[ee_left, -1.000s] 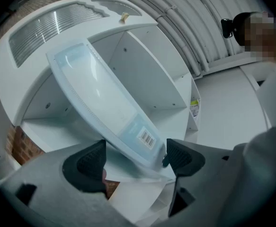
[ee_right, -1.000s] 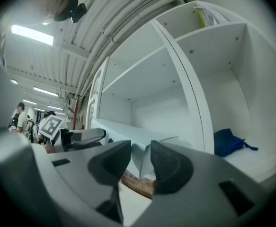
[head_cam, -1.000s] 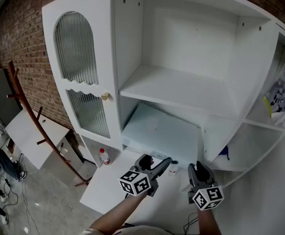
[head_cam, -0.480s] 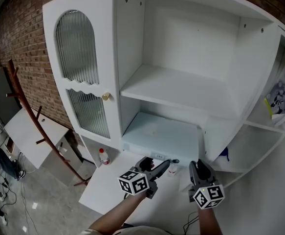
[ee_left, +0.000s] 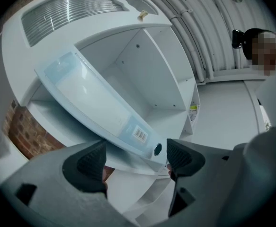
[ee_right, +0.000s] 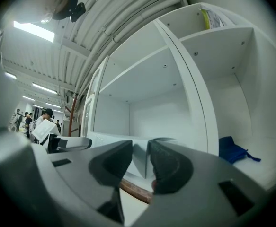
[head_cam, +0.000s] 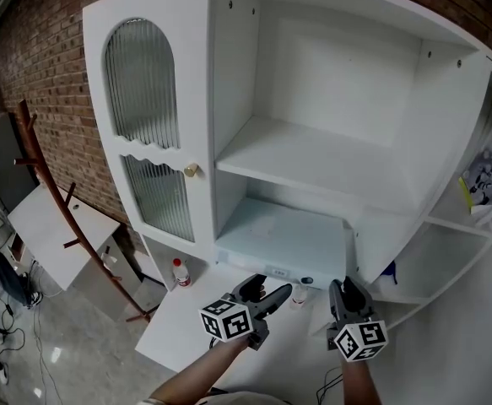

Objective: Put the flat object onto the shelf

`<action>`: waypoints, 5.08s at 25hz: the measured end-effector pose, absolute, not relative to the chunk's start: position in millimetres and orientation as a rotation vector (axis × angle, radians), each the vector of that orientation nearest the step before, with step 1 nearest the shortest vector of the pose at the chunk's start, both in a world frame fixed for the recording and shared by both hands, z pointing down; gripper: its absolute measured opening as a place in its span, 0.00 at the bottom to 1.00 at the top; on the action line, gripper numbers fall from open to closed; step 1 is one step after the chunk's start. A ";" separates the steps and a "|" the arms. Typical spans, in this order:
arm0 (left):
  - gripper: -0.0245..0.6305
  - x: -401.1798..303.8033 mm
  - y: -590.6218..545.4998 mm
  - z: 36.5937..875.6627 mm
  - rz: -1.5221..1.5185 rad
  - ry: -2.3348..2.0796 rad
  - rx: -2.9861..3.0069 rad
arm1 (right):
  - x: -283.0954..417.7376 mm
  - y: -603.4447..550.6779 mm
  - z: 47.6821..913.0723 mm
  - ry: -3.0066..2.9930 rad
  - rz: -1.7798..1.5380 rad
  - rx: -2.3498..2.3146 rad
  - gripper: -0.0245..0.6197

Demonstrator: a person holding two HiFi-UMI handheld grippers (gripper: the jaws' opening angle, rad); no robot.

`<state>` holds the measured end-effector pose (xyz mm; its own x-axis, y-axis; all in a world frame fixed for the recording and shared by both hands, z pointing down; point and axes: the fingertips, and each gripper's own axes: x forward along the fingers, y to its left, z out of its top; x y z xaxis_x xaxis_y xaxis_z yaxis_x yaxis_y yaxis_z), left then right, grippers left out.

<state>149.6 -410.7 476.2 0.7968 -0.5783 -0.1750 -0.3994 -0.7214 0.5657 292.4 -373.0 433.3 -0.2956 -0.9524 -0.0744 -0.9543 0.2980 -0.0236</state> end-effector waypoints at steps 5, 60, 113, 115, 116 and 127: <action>0.62 133.8 -399.5 478.0 -0.452 -0.773 2.510 | 292.9 -375.8 441.8 2.450 0.021 -1.837 0.22; 0.62 30.4 -404.2 486.4 -0.339 -0.936 2.677 | 277.6 -324.5 469.6 2.328 0.056 -2.062 0.14; 0.08 -58.2 -97.0 506.6 -0.128 -1.446 2.695 | 245.6 -44.5 503.6 2.535 -0.014 -1.853 0.10; 0.08 -68.2 -101.4 506.8 -0.122 -1.446 2.686 | 238.7 -47.3 500.4 2.528 -0.023 -1.859 0.09; 0.08 -72.9 -104.1 506.4 -0.119 -1.444 2.684 | 234.7 -48.7 497.4 2.524 -0.023 -1.858 0.09; 0.08 -96.0 -123.5 504.3 -0.139 -1.386 2.708 | 201.5 -55.7 485.6 2.503 0.033 -1.868 0.08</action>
